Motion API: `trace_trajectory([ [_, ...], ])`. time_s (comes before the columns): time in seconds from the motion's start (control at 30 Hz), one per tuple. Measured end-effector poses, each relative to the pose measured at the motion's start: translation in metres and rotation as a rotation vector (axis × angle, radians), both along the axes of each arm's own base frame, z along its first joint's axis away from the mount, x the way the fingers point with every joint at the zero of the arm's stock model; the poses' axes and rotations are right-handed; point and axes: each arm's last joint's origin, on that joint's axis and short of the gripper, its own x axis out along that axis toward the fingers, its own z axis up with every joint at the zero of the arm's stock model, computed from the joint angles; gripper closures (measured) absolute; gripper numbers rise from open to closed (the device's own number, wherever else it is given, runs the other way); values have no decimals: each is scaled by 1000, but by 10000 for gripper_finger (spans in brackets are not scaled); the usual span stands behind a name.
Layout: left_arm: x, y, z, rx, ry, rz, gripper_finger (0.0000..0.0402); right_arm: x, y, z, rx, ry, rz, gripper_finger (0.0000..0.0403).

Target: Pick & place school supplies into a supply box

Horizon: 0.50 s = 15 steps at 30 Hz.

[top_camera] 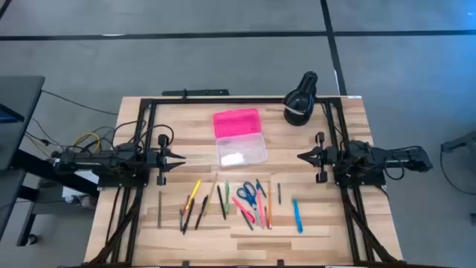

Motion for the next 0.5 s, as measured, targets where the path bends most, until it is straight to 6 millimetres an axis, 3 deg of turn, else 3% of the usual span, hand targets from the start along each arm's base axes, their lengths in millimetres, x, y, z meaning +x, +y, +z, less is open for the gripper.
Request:
trace_trajectory([
  [0.5,0,0,0,0,0,0,336,0,0,0,0,0,0,403],
])
